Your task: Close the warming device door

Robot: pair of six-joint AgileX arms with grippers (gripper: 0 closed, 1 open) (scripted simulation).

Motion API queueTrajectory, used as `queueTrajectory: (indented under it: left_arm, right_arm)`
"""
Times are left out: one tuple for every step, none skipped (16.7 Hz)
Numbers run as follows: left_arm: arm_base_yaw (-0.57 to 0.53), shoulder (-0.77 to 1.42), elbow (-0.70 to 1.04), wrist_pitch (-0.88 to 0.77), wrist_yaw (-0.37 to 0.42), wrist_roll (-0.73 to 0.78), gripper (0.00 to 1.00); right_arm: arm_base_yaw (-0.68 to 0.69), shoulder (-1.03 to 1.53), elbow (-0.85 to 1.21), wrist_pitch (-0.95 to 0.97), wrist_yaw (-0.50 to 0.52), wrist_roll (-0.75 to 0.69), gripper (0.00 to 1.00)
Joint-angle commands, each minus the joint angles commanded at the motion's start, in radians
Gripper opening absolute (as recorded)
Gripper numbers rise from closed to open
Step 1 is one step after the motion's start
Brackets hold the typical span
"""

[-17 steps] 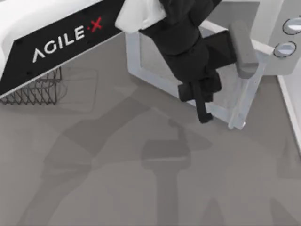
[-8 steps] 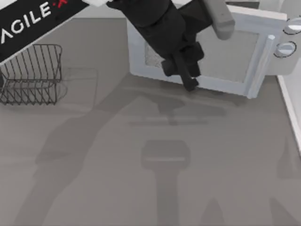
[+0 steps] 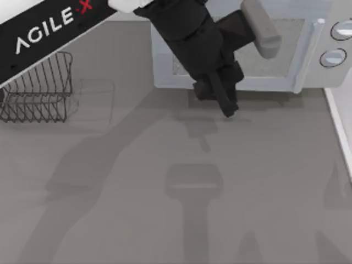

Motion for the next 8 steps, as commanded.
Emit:
queueTrajectory:
  left_arm:
    - [-0.002, 0.010, 0.003, -0.005, 0.003, -0.001, 0.00]
    - [-0.006, 0.020, 0.008, -0.005, 0.005, -0.002, 0.00]
    - [-0.009, 0.027, 0.017, -0.002, 0.005, -0.002, 0.00]
    - [-0.011, 0.031, 0.029, 0.007, 0.001, -0.003, 0.00]
    - [-0.012, 0.031, 0.043, 0.018, -0.005, -0.004, 0.00]
    - [-0.011, 0.029, 0.057, 0.031, -0.013, -0.006, 0.00]
    - [-0.009, 0.027, 0.066, 0.041, -0.019, -0.007, 0.00]
    - [-0.008, 0.026, 0.068, 0.043, -0.021, -0.008, 0.00]
  right_arm:
    - [0.000, 0.000, 0.000, 0.000, 0.000, 0.000, 1.00]
    - [0.000, 0.000, 0.000, 0.000, 0.000, 0.000, 1.00]
    - [0.000, 0.000, 0.000, 0.000, 0.000, 0.000, 1.00]
    - [0.000, 0.000, 0.000, 0.000, 0.000, 0.000, 1.00]
    - [0.000, 0.000, 0.000, 0.000, 0.000, 0.000, 1.00]
    - [0.000, 0.000, 0.000, 0.000, 0.000, 0.000, 1.00]
    - [0.000, 0.000, 0.000, 0.000, 0.000, 0.000, 1.00]
    - [0.000, 0.000, 0.000, 0.000, 0.000, 0.000, 1.00]
